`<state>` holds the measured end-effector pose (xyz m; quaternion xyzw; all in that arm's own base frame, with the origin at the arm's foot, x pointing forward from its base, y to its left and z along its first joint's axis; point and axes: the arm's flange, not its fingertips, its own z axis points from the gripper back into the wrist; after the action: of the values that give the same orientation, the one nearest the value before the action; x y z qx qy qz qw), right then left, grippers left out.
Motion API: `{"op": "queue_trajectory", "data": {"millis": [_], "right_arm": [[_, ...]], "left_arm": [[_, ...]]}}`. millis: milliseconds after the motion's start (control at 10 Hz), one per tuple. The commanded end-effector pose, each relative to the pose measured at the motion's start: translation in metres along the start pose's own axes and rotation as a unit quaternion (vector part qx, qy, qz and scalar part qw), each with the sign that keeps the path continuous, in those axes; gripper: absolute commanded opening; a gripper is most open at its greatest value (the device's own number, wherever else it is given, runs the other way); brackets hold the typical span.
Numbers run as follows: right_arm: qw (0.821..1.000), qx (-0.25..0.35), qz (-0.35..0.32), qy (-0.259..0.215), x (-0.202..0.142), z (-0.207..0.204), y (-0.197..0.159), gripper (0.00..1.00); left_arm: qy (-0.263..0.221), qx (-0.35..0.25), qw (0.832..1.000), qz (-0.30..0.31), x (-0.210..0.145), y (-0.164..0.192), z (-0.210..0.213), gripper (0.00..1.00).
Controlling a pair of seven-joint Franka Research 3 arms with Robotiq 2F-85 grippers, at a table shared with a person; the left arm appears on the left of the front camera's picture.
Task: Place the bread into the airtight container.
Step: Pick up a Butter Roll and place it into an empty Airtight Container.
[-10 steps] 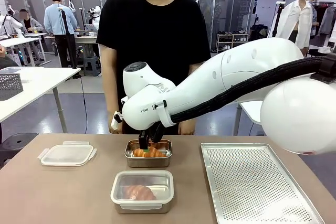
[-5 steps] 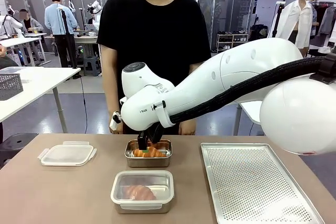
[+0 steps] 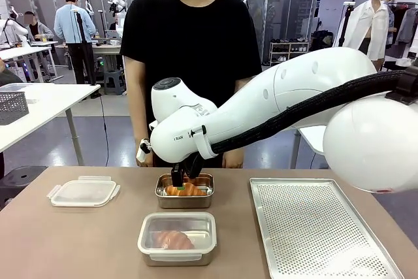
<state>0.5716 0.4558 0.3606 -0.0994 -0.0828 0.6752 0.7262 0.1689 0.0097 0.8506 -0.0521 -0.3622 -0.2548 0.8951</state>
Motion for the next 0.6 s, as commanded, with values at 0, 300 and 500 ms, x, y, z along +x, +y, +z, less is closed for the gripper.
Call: {"op": "queue_trajectory", "data": {"millis": [0,300,500], "right_arm": [[1.000,0.003,0.001,-0.001,-0.001,0.001,0.000,1.00],[0.998,0.033,-0.044,-0.026,-0.047,0.041,-0.009,1.00],[0.993,0.060,-0.086,-0.059,-0.107,0.066,-0.011,1.00]], "left_arm": [[0.000,0.001,1.000,0.000,0.001,0.000,0.001,1.00],[0.000,0.001,1.000,0.000,0.001,0.000,0.001,1.00],[0.000,0.001,1.000,0.000,0.001,0.000,0.001,1.00]]}}
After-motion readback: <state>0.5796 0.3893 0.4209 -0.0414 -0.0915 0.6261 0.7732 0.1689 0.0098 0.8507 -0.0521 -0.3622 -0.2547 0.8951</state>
